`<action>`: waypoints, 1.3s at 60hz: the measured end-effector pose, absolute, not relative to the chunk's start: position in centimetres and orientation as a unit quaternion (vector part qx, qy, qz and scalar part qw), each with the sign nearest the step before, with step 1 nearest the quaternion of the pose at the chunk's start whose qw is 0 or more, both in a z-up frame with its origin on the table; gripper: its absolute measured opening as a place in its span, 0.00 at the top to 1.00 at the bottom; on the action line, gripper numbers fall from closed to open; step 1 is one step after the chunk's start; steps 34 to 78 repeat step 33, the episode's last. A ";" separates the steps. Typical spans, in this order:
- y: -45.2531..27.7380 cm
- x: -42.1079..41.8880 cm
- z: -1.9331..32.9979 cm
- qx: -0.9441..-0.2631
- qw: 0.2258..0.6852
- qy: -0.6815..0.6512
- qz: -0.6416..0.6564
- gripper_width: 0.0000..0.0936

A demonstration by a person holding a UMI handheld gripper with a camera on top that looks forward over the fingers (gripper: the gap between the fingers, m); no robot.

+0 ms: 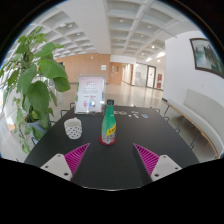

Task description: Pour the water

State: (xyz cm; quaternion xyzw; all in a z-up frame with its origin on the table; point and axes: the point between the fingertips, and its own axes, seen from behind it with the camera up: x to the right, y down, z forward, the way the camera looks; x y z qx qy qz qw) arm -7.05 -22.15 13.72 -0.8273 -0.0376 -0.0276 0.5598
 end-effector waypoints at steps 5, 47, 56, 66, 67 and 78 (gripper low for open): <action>-24.0 -7.5 14.2 -0.825 0.562 -0.050 -0.032 0.08; -26.8 -6.1 15.0 -0.820 0.570 -0.035 -0.038 0.08; -26.8 -6.1 15.0 -0.820 0.570 -0.035 -0.038 0.08; -26.8 -6.1 15.0 -0.820 0.570 -0.035 -0.038 0.08; -26.8 -6.1 15.0 -0.820 0.570 -0.035 -0.038 0.08; -26.8 -6.1 15.0 -0.820 0.570 -0.035 -0.038 0.08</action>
